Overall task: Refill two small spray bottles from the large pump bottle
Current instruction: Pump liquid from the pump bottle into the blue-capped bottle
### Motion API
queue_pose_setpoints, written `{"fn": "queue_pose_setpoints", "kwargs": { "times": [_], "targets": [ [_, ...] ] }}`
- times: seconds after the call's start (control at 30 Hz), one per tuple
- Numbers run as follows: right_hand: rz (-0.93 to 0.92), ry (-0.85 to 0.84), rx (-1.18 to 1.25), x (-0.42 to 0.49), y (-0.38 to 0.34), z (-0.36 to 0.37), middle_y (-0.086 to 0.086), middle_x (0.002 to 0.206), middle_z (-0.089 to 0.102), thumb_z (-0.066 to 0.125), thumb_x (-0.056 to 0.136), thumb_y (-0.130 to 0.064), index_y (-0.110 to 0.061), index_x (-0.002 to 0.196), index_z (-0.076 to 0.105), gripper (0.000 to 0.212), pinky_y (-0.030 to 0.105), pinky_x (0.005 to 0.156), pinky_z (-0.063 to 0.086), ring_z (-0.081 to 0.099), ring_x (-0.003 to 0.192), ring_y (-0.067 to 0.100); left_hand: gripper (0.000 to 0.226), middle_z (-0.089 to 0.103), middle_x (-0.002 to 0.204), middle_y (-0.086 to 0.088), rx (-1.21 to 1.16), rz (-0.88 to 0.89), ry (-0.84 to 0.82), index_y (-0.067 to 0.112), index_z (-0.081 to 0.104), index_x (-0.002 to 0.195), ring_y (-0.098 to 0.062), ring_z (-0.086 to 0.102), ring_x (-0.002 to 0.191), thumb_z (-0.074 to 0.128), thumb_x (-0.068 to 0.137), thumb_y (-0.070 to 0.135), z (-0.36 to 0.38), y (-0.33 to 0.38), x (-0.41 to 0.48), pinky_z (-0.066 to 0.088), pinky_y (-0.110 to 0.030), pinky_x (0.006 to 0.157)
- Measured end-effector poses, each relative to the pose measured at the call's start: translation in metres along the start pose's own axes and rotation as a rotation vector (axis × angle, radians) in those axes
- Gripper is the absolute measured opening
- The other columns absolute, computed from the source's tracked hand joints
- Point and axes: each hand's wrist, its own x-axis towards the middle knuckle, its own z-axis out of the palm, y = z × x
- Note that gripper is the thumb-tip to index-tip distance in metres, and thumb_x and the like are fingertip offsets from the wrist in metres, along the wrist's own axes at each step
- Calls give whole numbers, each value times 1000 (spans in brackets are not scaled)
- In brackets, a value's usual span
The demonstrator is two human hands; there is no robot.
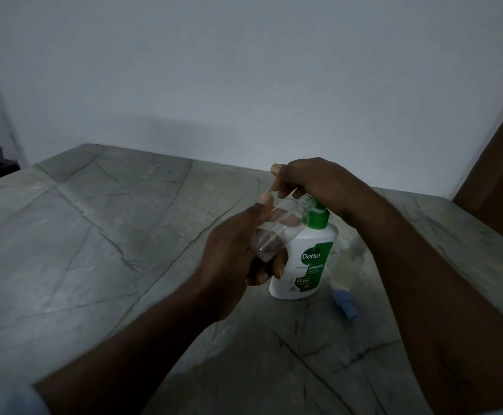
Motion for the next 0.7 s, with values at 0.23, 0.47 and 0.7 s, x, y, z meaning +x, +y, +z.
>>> {"fn": "queue_pose_setpoints", "kwargs": {
  "times": [0.23, 0.47, 0.7],
  "targets": [
    [-23, 27, -49, -1, 2, -2, -6, 96, 75, 50, 100, -56, -21, 97, 76, 44, 34, 82, 48, 66, 92, 14, 55, 56, 59, -15, -20, -31, -3, 7, 72, 110, -16, 41, 40, 41, 103, 52, 1, 0, 0, 31, -21, 39],
    [-60, 122, -54, -1, -1, -5, -10, 93, 74, 50, 98, -57, -25, 93, 76, 42, 29, 70, 43, 65, 88, 10, 62, 56, 60, -15, -45, -33, -21, 3, 69, 116, -14, 44, 38, 43, 98, 56, 0, 5, 1, 31, -21, 39],
    [5, -1, -50, -1, 0, -1, -3, 97, 73, 48, 102, -50, -20, 94, 77, 43, 42, 92, 51, 65, 92, 16, 61, 56, 60, -16, -55, -38, 0, 0, 69, 114, -15, 44, 38, 44, 100, 54, 0, 2, 2, 31, -20, 38]
  ]
}}
